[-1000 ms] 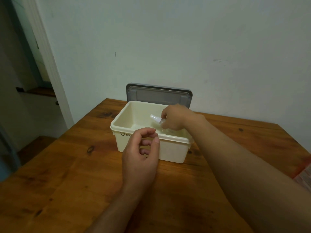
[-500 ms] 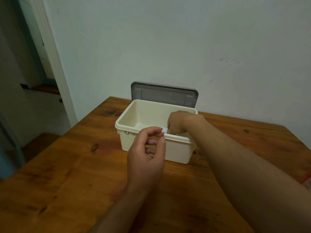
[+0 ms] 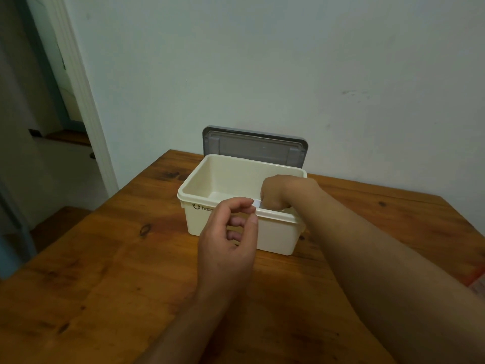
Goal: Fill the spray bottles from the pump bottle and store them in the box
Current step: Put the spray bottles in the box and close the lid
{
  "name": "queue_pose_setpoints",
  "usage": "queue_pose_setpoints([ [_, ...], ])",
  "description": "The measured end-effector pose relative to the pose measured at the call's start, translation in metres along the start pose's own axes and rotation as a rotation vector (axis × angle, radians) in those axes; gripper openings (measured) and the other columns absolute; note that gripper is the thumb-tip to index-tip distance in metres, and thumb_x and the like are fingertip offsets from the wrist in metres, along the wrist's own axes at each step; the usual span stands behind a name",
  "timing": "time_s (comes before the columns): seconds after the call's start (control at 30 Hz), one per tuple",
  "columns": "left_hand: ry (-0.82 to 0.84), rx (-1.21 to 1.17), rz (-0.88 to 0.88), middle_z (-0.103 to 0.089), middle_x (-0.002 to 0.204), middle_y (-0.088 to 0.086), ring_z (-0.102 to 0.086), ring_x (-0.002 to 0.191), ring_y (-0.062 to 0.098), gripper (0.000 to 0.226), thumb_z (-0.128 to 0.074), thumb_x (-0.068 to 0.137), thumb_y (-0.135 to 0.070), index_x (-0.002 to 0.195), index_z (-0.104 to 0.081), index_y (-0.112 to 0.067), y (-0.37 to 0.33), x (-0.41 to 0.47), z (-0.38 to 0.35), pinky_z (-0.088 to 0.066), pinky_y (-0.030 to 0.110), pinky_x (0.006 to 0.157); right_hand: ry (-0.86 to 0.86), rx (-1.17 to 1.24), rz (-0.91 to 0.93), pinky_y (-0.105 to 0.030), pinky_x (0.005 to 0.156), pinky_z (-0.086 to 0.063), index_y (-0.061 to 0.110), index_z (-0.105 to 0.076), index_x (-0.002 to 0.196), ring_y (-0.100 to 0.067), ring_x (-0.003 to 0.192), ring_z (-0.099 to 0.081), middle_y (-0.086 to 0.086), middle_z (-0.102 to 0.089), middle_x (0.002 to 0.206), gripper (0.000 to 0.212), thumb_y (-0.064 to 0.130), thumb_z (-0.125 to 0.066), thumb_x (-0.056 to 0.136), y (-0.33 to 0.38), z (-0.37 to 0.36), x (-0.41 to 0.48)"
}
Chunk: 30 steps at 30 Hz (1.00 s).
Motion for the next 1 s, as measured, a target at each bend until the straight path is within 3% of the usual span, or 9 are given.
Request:
queue_pose_setpoints([
  [0.13,0.0,0.001,0.008,-0.065,0.085,-0.009,-0.062,0.083,0.008,0.019,-0.063,0.092,-0.018,0.108,-0.061,-0.028,0.0,0.0,-0.001,-0.055,0.018,0.062,0.014,-0.012,0.004,-0.031,0.074,-0.04,0.016,-0.05,0.071,-0.017,0.073,-0.05,0.0,-0.051,0.075,0.025,0.019,-0.052,0.096,0.001,0.001,-0.004],
  [0.23,-0.002,-0.012,0.011,-0.064,0.084,-0.01,-0.062,0.083,0.008,0.018,-0.061,0.089,-0.026,0.108,-0.061,-0.028,-0.001,0.0,-0.001,-0.054,0.016,0.062,0.018,-0.005,0.01,-0.031,0.075,-0.041,0.013,-0.055,0.08,-0.02,0.081,-0.053,0.0,-0.052,0.076,0.017,0.019,-0.051,0.096,0.003,0.001,-0.005],
  [0.37,0.004,-0.004,0.017,-0.065,0.087,-0.01,-0.062,0.086,0.007,0.021,-0.063,0.092,-0.015,0.107,-0.061,-0.029,-0.001,0.0,-0.001,-0.056,0.018,0.064,0.006,0.002,0.019,-0.031,0.075,-0.041,0.013,-0.057,0.088,-0.019,0.08,-0.053,0.0,-0.053,0.077,0.011,0.02,-0.052,0.095,0.004,0.001,-0.005],
  [0.57,0.008,-0.005,0.009,-0.064,0.088,-0.011,-0.061,0.085,0.006,0.021,-0.063,0.092,-0.014,0.109,-0.062,-0.025,-0.001,-0.001,-0.001,-0.052,0.013,0.063,-0.056,-0.032,0.0,-0.027,0.062,-0.038,0.018,-0.052,0.069,-0.014,0.069,-0.051,0.0,-0.056,0.076,0.024,0.021,-0.054,0.094,0.001,0.003,-0.005],
  [0.77,-0.022,-0.045,0.011,-0.066,0.094,-0.011,-0.061,0.087,0.002,0.022,-0.062,0.092,-0.011,0.107,-0.061,-0.028,-0.003,0.003,0.003,-0.05,0.009,0.065,-0.137,-0.039,-0.01,-0.027,0.058,-0.037,0.017,-0.061,0.086,-0.017,0.075,-0.055,-0.001,-0.062,0.085,0.012,0.025,-0.055,0.092,0.0,0.01,-0.012],
  [1.0,-0.049,-0.089,0.002,-0.064,0.099,-0.016,-0.061,0.089,-0.004,0.022,-0.06,0.093,-0.011,0.107,-0.059,-0.028,-0.005,0.018,0.014,-0.049,0.006,0.061,-0.183,-0.011,-0.042,-0.033,0.079,-0.05,0.016,-0.068,0.114,-0.023,0.095,-0.061,-0.003,-0.069,0.108,0.029,0.024,-0.051,0.091,-0.004,0.014,-0.021],
])
Point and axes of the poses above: each hand's wrist, its own x-axis towards the middle knuckle, its own z-axis out of the back of the hand, y = z × x, the point moved 6 cm from there along x, towards the middle knuckle
